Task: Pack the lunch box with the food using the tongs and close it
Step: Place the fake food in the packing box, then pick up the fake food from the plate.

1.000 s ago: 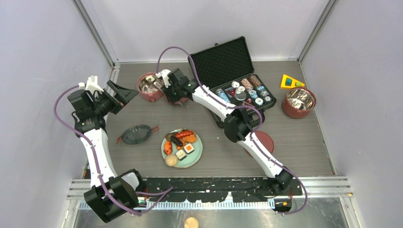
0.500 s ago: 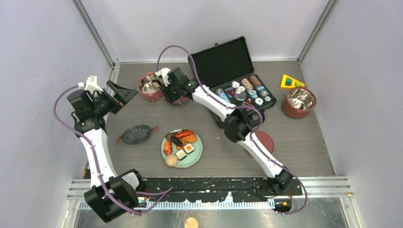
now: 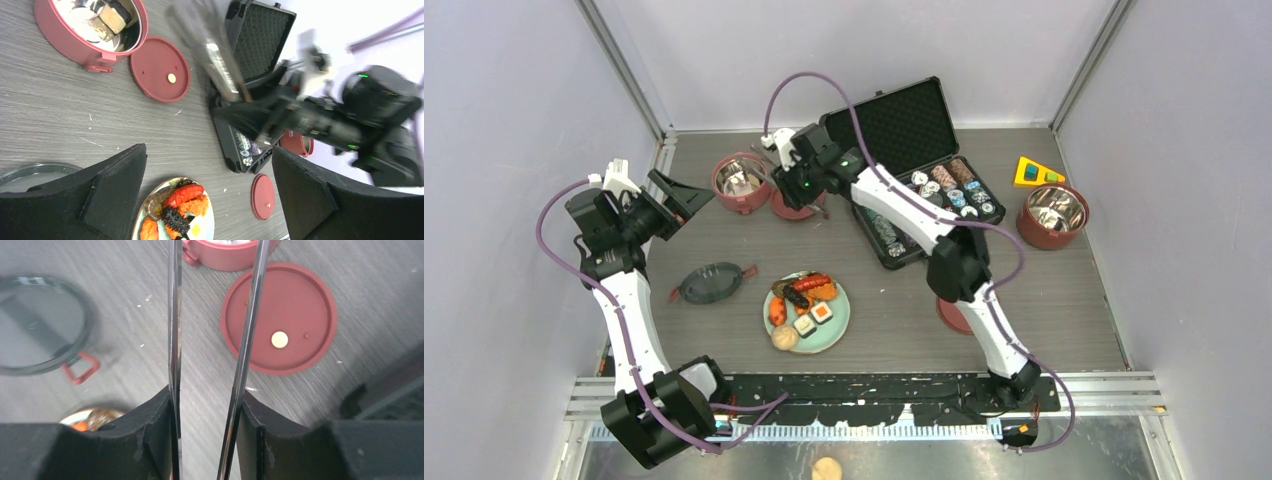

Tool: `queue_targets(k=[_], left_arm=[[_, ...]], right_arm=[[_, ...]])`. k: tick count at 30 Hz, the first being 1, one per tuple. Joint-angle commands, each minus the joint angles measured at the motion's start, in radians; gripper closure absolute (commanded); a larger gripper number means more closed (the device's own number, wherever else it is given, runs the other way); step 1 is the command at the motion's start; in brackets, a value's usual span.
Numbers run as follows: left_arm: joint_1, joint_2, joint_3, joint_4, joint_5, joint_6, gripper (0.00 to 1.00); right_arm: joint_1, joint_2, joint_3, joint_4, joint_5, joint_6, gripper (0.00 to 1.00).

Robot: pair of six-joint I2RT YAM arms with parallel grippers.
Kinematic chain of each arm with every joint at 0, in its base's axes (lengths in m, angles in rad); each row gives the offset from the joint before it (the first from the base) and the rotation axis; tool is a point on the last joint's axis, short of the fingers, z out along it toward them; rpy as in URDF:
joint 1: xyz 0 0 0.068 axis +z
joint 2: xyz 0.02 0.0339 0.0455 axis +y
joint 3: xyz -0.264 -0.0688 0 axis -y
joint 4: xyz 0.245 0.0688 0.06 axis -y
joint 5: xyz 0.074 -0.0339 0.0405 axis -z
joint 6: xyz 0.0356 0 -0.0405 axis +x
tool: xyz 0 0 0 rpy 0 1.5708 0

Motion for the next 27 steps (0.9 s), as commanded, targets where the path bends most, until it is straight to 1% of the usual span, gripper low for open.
queue_targets(k=[1, 6, 10, 14, 17, 22, 27], left_arm=[[0.009, -0.007, 0.022, 0.010, 0.019, -0.004, 0.02], [0.009, -0.009, 0.022, 0.001, 0.017, 0.005, 0.03], [0.009, -0.016, 0.023, -0.007, 0.015, 0.009, 0.03], [0.010, -0.017, 0.022, -0.010, 0.013, 0.011, 0.03], [0.010, -0.017, 0.019, -0.008, 0.013, 0.011, 0.03], [0.009, -0.020, 0.012, -0.005, 0.019, 0.010, 0.03], [0.009, -0.025, 0.011, -0.016, 0.023, 0.019, 0.03]], right_arm=[[-0.007, -0.260, -0.072, -0.038, -0.082, -0.032, 0.54], [-0.007, -0.415, -0.205, -0.223, -0.203, -0.105, 0.55], [-0.005, -0.571, -0.385, -0.314, -0.288, -0.166, 0.55], [0.050, -0.732, -0.596, -0.350, -0.291, -0.235, 0.55], [0.123, -0.820, -0.723, -0.354, -0.270, -0.262, 0.55], [0.229, -0.848, -0.833, -0.370, -0.215, -0.274, 0.54], [0.288, -0.822, -0.864, -0.345, -0.198, -0.270, 0.54]])
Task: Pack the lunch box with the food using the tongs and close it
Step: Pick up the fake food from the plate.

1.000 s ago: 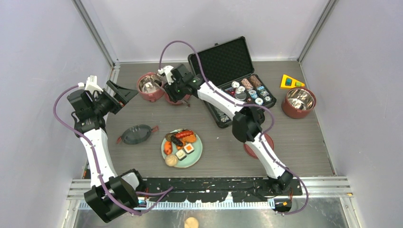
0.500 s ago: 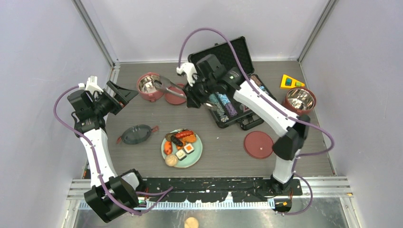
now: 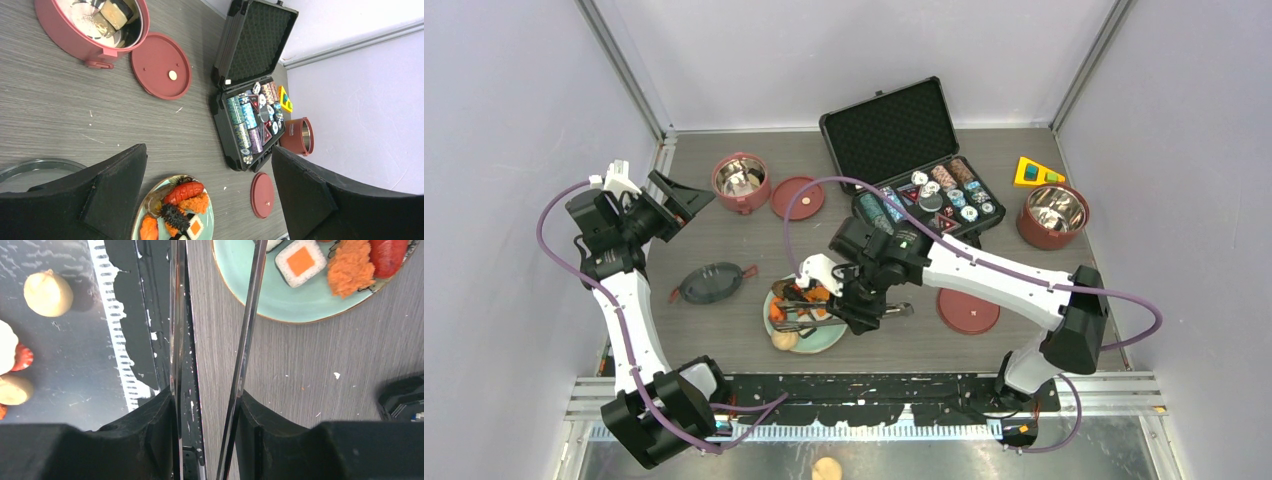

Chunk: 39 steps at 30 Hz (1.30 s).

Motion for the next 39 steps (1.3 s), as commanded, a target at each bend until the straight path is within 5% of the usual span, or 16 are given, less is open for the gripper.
queue_targets(k=[1, 16, 39], left_arm=[[0.008, -0.026, 0.013, -0.002, 0.024, 0.017, 0.03], [0.007, -0.025, 0.009, -0.005, 0.024, 0.025, 0.04], [0.007, -0.014, 0.001, 0.010, 0.026, 0.023, 0.04]], right_arm=[[0.025, -0.007, -0.008, 0.045, 0.027, -0.013, 0.54], [0.077, 0.071, -0.103, 0.191, 0.126, 0.028, 0.50], [0.124, 0.137, -0.123, 0.191, 0.186, 0.021, 0.51]])
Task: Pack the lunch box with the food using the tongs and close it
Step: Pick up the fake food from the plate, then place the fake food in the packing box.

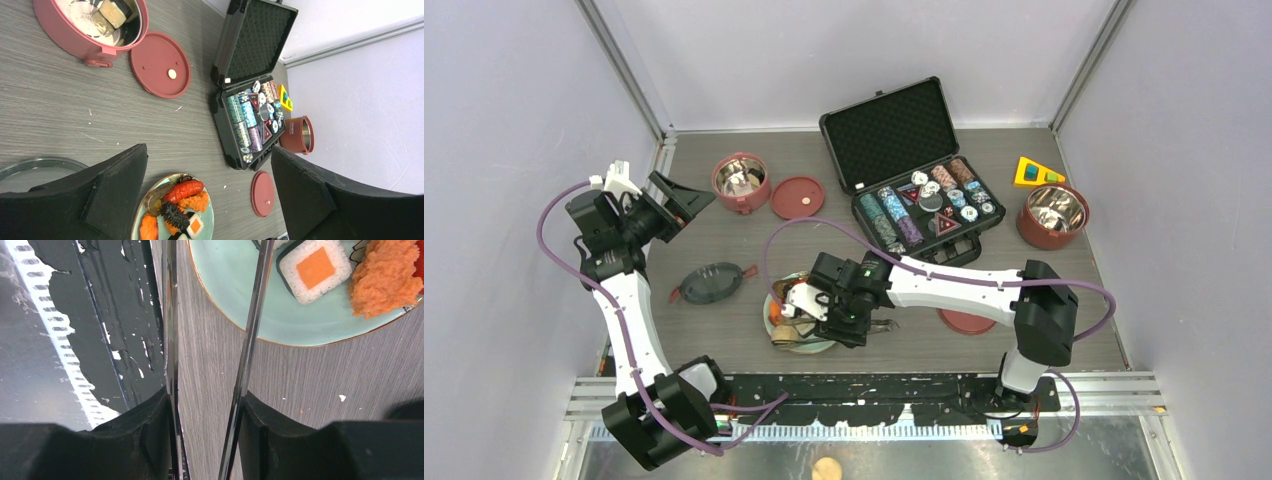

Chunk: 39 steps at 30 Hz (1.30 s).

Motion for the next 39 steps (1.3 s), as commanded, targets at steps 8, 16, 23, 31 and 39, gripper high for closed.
queue_targets(k=[8, 16, 23, 31, 39], left_arm=[[0.008, 0.002, 0.006, 0.022, 0.025, 0.015, 0.05], [0.008, 0.001, 0.004, 0.022, 0.021, 0.013, 0.05], [0.008, 0.001, 0.002, 0.023, 0.022, 0.010, 0.05], [0.007, 0.002, 0.002, 0.037, 0.025, -0.005, 0.06], [0.009, 0.002, 0.002, 0.044, 0.035, -0.010, 0.05]], right_arm=[[0.003, -0.004, 0.020, 0.011, 0.087, -0.022, 0.65], [0.002, -0.055, 0.057, -0.023, 0.098, -0.020, 0.88], [-0.023, -0.115, 0.114, -0.046, 0.074, 0.009, 0.99], [-0.179, -0.098, 0.279, -0.044, -0.014, 0.049, 1.00], [-0.358, 0.096, 0.528, 0.065, -0.012, 0.122, 0.99]])
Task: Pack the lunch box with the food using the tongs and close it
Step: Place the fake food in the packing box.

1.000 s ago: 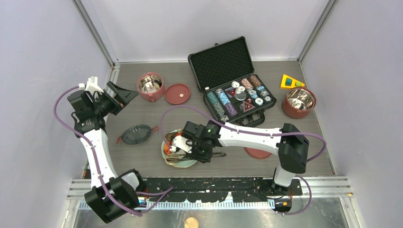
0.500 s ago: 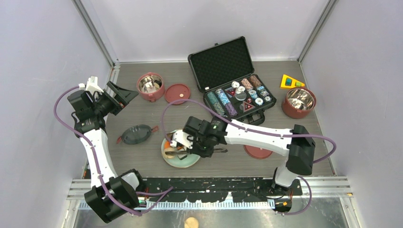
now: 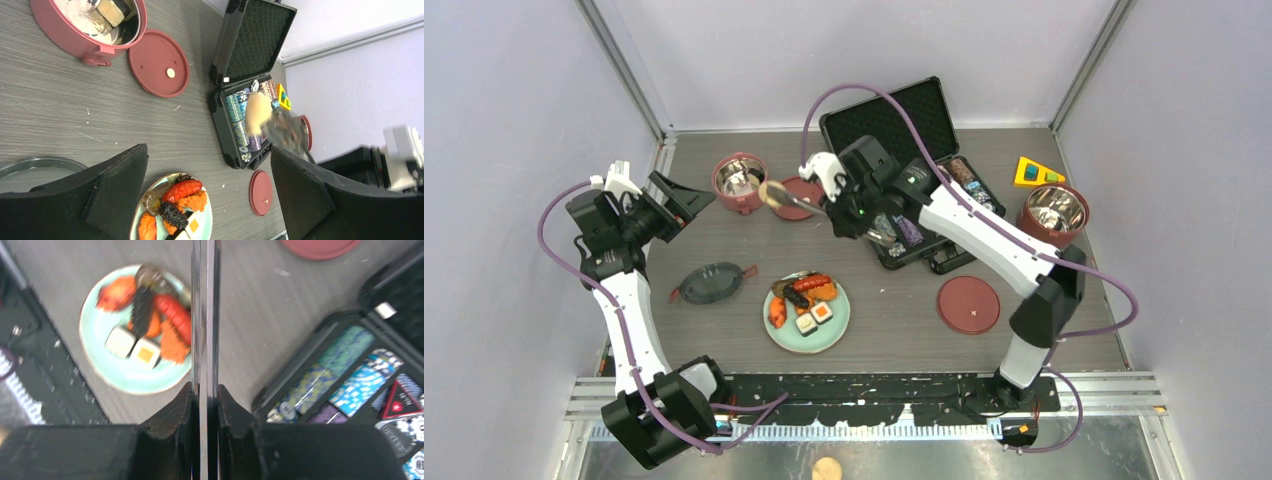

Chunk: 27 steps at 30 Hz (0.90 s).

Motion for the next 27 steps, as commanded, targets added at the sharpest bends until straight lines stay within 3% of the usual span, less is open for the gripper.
queue_targets(k=[1, 15, 27], left_arm=[[0.008, -0.004, -0.001, 0.050, 0.030, -0.008, 0.05], [0.035, -0.011, -0.002, 0.070, 0.047, -0.029, 0.04], [0.053, -0.025, -0.039, 0.121, 0.072, -0.072, 0.03]], right_arm=[[-0.045, 0.117, 0.157, 0.103, -0.010, 0.049, 1.00], [-0.061, 0.642, 0.718, 0.202, 0.036, 0.156, 1.00], [-0.063, 0.843, 0.830, 0.316, 0.024, 0.222, 0.99]])
